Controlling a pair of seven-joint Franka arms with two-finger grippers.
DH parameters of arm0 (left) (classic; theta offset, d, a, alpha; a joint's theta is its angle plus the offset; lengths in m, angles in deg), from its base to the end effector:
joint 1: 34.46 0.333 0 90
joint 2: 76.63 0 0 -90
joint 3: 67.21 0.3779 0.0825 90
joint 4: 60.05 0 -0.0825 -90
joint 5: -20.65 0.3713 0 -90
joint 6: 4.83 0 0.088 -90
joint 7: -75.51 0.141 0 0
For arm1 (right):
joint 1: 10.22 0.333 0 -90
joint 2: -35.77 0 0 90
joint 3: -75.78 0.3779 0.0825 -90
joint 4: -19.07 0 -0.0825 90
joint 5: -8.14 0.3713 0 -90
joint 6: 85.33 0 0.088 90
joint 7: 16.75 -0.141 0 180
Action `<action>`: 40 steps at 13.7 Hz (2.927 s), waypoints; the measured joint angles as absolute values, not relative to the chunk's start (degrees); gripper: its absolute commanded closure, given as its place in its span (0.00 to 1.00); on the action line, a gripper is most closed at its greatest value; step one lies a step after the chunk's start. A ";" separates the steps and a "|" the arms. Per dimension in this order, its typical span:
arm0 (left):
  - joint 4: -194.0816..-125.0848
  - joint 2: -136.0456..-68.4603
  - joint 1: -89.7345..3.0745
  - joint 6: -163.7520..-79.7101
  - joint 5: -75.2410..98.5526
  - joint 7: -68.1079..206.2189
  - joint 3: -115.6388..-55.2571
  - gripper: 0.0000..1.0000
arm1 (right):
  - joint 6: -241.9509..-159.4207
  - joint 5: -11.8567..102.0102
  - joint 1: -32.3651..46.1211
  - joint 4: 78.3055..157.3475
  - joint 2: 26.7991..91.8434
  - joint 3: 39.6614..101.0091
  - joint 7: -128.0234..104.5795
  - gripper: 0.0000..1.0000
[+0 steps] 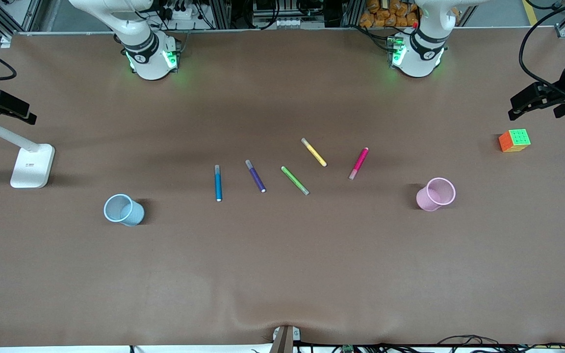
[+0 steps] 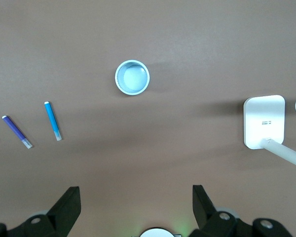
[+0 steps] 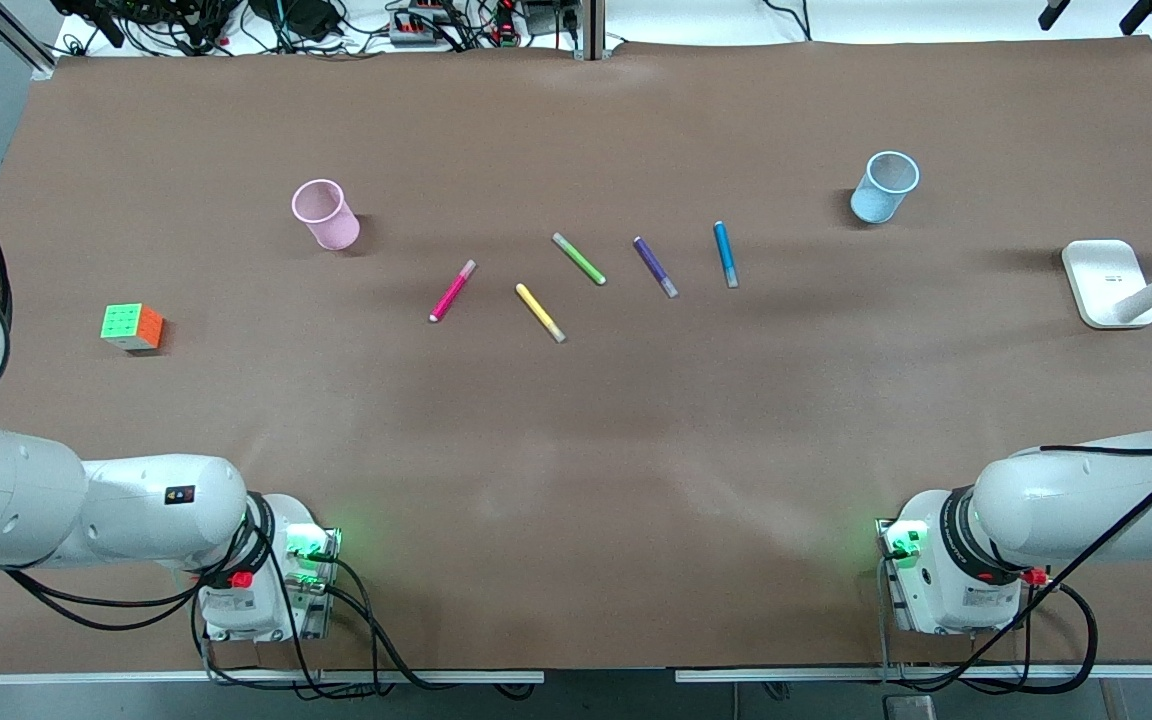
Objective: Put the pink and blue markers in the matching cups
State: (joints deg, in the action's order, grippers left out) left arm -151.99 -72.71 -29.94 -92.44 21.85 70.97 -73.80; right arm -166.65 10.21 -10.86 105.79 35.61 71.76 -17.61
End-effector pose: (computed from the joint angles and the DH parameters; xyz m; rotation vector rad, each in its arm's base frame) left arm 0.5115 -0.0180 0.6691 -3.1117 -0.0688 0.0092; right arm 0.5206 -0.0370 0.6674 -3.0960 0.1433 0.1399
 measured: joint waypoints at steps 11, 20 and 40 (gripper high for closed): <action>-152.96 -73.07 -30.08 -91.76 21.76 70.99 -74.18 0.00 | -166.65 10.21 -10.86 105.79 35.66 71.76 -17.61 0.00; -154.57 -76.87 -30.32 -91.84 21.69 70.86 -80.22 0.00 | -166.60 10.30 -9.50 105.79 35.75 72.38 -17.63 0.00; -156.53 -90.27 -39.40 -97.35 21.70 61.45 -82.00 0.00 | -167.29 10.35 -1.06 105.88 37.93 72.51 -23.36 0.00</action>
